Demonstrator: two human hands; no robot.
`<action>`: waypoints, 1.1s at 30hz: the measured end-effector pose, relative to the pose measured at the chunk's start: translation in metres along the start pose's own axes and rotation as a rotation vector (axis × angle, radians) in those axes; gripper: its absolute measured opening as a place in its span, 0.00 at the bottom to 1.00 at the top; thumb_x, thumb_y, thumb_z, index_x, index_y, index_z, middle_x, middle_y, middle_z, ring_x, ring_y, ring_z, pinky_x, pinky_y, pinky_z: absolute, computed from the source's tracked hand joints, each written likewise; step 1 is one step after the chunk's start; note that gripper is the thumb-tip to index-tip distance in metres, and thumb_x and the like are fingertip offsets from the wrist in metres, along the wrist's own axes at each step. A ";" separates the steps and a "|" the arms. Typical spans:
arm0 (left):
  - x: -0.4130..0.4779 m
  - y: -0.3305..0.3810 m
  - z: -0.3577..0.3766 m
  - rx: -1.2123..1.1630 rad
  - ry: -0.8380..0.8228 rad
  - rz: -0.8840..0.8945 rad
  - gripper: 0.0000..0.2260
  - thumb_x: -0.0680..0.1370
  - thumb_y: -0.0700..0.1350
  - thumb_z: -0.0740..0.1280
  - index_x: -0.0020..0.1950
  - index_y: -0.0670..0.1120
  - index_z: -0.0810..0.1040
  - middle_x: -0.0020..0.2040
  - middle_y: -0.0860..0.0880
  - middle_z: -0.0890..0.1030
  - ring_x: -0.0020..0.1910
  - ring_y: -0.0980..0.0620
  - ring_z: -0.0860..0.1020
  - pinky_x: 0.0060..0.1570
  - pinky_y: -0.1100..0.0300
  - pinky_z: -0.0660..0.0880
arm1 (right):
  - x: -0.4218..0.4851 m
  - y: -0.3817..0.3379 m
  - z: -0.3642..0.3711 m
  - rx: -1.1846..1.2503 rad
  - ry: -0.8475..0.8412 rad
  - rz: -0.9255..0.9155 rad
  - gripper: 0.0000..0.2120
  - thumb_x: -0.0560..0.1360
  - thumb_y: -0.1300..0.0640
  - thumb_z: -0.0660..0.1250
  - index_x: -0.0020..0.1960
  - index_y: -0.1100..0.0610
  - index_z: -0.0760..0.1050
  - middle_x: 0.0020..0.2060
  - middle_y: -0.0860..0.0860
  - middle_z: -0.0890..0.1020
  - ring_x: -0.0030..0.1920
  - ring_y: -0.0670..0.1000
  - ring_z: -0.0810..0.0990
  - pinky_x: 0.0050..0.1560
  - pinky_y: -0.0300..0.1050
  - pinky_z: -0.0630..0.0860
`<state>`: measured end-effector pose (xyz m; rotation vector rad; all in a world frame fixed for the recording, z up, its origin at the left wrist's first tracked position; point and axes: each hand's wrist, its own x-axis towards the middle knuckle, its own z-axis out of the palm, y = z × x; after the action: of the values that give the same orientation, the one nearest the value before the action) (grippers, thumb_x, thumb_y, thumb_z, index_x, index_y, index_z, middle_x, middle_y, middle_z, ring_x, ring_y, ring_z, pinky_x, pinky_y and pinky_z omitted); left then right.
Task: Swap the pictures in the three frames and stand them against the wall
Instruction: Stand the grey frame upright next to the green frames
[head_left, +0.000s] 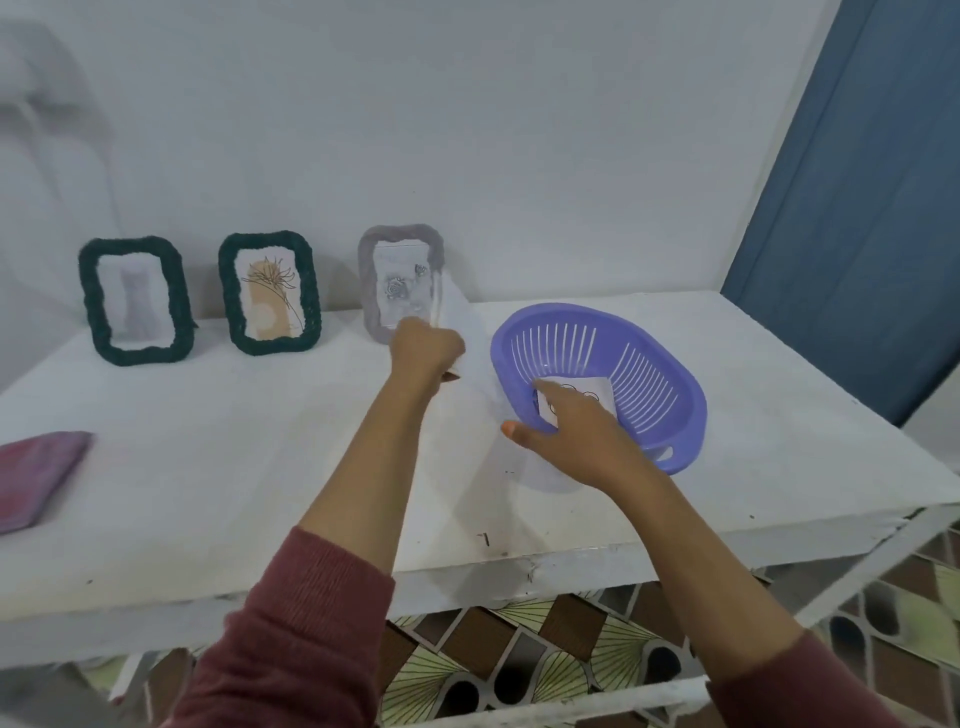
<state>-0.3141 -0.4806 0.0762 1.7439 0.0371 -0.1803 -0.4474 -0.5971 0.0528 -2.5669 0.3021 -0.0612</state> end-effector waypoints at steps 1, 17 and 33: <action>-0.007 0.007 0.007 0.005 -0.003 0.058 0.05 0.69 0.31 0.66 0.40 0.38 0.72 0.41 0.40 0.75 0.32 0.48 0.73 0.19 0.64 0.74 | 0.000 -0.004 -0.002 0.044 0.055 -0.022 0.39 0.71 0.40 0.66 0.75 0.52 0.53 0.73 0.51 0.64 0.71 0.53 0.65 0.67 0.49 0.66; -0.041 0.006 0.066 0.219 -0.184 0.119 0.08 0.79 0.47 0.57 0.48 0.44 0.73 0.45 0.43 0.75 0.43 0.45 0.73 0.50 0.56 0.69 | 0.028 0.031 -0.027 0.567 0.499 0.177 0.23 0.74 0.66 0.60 0.68 0.56 0.65 0.49 0.48 0.74 0.49 0.50 0.72 0.48 0.42 0.68; -0.043 -0.025 0.064 0.329 -0.204 0.134 0.22 0.78 0.34 0.57 0.72 0.44 0.63 0.70 0.43 0.68 0.63 0.44 0.70 0.56 0.57 0.71 | 0.057 0.052 -0.015 0.349 0.128 0.594 0.19 0.75 0.56 0.65 0.63 0.63 0.69 0.58 0.59 0.77 0.58 0.60 0.76 0.53 0.49 0.74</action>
<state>-0.3661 -0.5353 0.0470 2.0382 -0.2714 -0.2764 -0.4042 -0.6605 0.0366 -2.0436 0.9934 -0.0518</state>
